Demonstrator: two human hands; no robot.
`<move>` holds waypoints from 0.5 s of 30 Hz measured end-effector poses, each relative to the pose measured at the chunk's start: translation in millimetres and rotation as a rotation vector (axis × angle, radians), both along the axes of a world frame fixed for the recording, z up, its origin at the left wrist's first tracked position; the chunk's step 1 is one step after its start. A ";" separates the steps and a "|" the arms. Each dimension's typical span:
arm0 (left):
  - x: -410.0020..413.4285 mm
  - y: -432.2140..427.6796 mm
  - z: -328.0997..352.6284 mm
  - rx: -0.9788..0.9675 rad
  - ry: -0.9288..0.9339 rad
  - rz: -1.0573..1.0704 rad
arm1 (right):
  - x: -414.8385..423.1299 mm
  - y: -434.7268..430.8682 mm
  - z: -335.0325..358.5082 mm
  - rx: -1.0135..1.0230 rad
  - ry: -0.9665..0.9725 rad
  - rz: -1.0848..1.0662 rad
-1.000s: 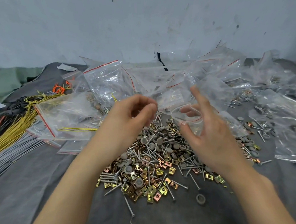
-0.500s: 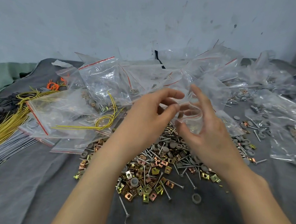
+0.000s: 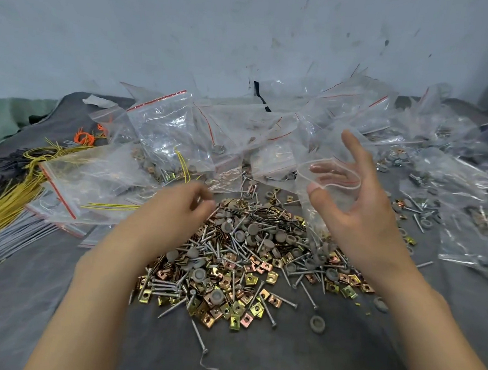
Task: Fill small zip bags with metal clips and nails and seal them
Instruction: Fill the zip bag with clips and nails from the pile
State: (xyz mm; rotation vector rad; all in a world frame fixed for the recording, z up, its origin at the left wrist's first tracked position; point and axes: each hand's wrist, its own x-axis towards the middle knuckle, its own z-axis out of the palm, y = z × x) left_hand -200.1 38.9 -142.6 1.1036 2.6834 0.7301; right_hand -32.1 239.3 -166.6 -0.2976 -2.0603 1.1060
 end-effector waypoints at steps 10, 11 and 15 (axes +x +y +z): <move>-7.2 -36.5 -24.9 -0.011 -0.025 0.114 | -4.6 -15.2 -0.7 0.127 -0.134 -0.024; -6.4 -35.7 -26.0 -0.011 -0.018 0.113 | -5.8 -17.2 -1.3 0.155 -0.150 -0.029; -2.9 -29.1 -33.2 -0.072 0.049 0.080 | -8.8 -23.4 -2.4 0.238 -0.188 -0.027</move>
